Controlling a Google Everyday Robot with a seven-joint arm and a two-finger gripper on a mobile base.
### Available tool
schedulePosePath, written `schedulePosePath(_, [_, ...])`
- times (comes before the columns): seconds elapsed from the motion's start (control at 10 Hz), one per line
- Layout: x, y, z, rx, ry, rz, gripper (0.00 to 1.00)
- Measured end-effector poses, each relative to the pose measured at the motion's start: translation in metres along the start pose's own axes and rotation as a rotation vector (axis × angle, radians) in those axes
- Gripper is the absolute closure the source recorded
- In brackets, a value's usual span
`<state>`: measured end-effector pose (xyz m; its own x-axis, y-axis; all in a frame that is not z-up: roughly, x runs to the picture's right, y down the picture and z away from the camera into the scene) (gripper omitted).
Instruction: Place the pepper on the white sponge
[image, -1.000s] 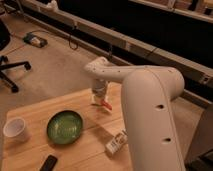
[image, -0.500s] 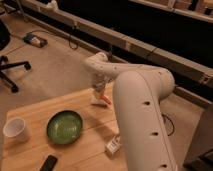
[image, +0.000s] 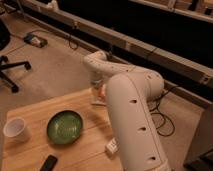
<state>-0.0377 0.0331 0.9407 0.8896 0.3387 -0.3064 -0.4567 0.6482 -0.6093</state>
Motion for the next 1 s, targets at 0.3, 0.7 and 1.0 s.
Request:
schedulePosePath(0.3, [0.003, 0.002, -0.003, -0.005, -0.002, -0.006, 0.4])
schedulePosePath(0.7, [0.004, 0.004, -0.009, -0.009, 0.003, -0.011, 0.2])
schedulePosePath(1.0, [0.005, 0.008, -0.02, -0.019, -0.017, -0.009, 0.2])
